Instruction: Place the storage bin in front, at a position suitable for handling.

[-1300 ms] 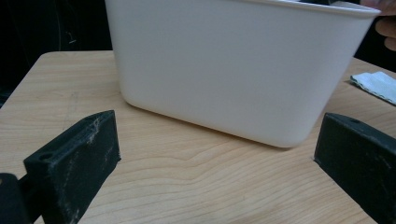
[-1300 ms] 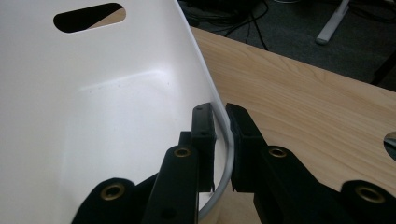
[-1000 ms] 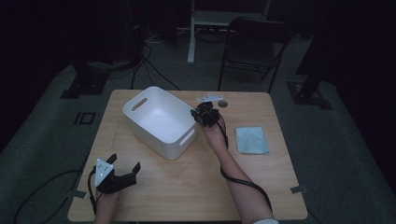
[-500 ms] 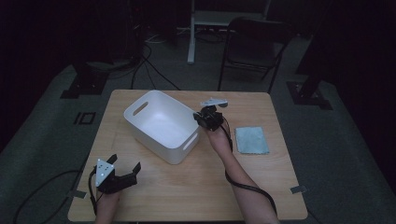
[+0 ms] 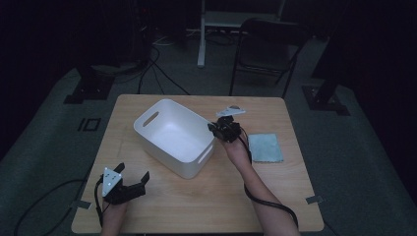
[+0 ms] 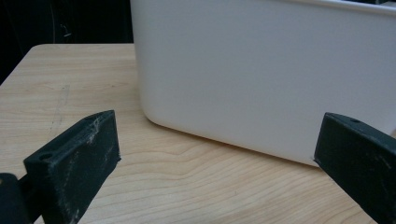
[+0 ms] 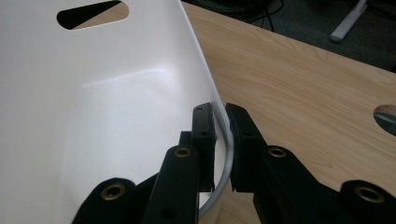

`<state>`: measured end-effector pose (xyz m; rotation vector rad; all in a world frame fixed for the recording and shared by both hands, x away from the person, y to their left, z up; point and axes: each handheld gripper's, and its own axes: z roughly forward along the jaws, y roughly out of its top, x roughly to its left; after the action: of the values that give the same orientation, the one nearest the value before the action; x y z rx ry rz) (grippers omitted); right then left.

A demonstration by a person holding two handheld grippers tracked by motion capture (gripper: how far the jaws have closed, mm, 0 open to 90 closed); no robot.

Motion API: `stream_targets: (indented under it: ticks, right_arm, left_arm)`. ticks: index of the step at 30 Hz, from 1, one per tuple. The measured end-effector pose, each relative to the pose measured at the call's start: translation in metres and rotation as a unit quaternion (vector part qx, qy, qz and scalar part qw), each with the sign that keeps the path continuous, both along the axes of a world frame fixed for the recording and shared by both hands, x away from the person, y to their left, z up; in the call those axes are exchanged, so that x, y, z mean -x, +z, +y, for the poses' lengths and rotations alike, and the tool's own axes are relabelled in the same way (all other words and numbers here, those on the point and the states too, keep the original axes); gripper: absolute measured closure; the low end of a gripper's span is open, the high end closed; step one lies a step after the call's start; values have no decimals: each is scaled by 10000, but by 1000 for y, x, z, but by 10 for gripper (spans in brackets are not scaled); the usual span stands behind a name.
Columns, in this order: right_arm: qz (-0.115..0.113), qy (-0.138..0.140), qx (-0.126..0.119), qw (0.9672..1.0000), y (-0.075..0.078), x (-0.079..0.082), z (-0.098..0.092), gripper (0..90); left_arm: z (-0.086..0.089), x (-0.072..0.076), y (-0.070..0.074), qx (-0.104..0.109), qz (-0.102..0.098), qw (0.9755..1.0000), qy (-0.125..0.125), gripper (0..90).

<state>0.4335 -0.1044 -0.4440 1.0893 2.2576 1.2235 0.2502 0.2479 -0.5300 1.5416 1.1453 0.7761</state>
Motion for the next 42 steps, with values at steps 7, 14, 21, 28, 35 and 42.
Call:
stream_targets:
  ticks: [7, 14, 21, 28, 35, 42]
  right_arm:
    - [12, 42, 0, 10000, 0, 7, -8, 828]
    - [18, 79, -1, 10000, 0, 14, -16, 828]
    - [41, 100, 16, 9999, 0, 24, -22, 829]
    - [51, 132, 14, 9999, 0, 33, -30, 829]
    - [57, 145, -69, 9999, -1, 45, -41, 829]
    - [49, 179, -118, 9998, -2, 55, -50, 827]
  left_arm:
    - [-2, 0, 0, 141, -26, 9998, -157, 0]
    - [-6, 1, 0, 159, -66, 9994, -291, 0]
    - [-6, 1, 0, 163, -56, 9995, -262, 0]
    - [-5, 0, -1, 42, -8, 9997, -259, 0]
    - [-7, 0, -2, -46, -60, 9994, -337, 0]
    - [-4, -1, -4, 48, 97, 9994, -322, 0]
